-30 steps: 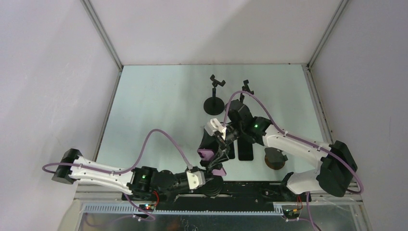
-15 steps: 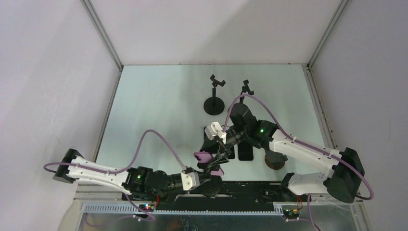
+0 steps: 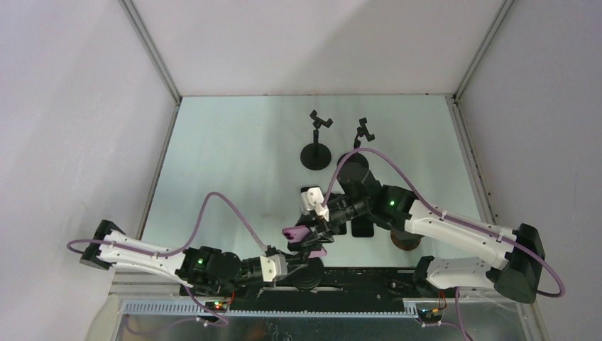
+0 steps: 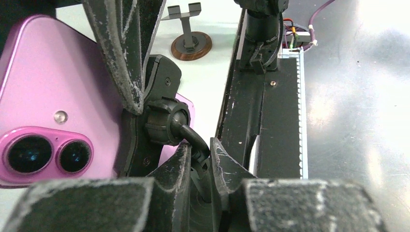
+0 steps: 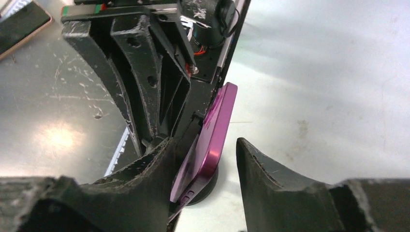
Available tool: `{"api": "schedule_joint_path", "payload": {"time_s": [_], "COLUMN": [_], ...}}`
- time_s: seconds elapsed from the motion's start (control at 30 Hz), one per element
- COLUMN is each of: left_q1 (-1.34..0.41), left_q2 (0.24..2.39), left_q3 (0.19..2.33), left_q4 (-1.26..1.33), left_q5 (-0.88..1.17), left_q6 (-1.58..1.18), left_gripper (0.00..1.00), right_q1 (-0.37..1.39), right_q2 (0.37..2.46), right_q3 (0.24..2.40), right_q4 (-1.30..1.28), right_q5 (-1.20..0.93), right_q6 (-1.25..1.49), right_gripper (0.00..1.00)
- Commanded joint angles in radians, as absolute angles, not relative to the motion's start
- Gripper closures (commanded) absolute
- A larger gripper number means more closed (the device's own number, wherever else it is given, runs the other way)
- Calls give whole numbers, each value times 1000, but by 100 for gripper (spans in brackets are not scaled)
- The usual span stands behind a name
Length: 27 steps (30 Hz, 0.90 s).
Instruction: Remove the phone from the phone stand
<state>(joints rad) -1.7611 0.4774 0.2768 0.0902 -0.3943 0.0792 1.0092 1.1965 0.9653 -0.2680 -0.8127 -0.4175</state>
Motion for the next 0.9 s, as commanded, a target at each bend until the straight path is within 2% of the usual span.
{"api": "schedule_joint_path", "payload": {"time_s": [0.0, 0.13, 0.33, 0.5, 0.87], "left_q1": [-1810, -1810, -1809, -1809, -1800], "left_q2": [466, 455, 446, 467, 468], "left_q3": [286, 283, 276, 281, 281], "left_q4": [189, 180, 185, 192, 208], "left_q5": [-266, -317, -472, -529, -604], "left_q6": [23, 12, 8, 7, -24], "left_gripper": [100, 100, 100, 100, 100], "right_q1": [1008, 1021, 1098, 1165, 1347], "right_q2": [1194, 1171, 1138, 1114, 1117], "right_q3": [945, 952, 955, 954, 954], "right_q4": [-293, -330, -337, -346, -370], "right_q5": [-561, -452, -122, 47, 469], "right_q6": [-249, -93, 169, 323, 430], "right_gripper": [100, 100, 100, 100, 100]}}
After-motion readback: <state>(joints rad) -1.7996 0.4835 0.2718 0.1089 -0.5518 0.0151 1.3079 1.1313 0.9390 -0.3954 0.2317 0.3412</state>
